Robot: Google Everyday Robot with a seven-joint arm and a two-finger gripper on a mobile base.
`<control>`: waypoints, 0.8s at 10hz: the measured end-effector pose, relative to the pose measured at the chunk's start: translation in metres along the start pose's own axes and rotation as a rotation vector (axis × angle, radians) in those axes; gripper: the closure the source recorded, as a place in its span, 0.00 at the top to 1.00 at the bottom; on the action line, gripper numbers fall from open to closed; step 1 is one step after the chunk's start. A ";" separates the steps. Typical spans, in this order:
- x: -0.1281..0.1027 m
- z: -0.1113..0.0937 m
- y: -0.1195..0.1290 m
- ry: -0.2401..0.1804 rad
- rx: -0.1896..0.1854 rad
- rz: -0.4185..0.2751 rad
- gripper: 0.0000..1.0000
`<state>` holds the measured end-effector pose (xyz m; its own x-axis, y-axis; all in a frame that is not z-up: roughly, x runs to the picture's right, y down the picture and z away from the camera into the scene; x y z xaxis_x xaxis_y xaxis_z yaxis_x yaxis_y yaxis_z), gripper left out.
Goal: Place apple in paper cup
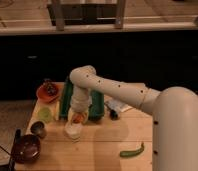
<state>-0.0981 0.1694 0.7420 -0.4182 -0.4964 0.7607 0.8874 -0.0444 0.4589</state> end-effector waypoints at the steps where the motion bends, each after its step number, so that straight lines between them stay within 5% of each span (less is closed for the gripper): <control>1: 0.000 0.000 0.000 0.000 0.000 0.000 0.39; 8: 0.000 0.000 0.001 -0.002 -0.001 -0.001 0.34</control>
<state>-0.0977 0.1694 0.7426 -0.4196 -0.4945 0.7612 0.8872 -0.0463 0.4591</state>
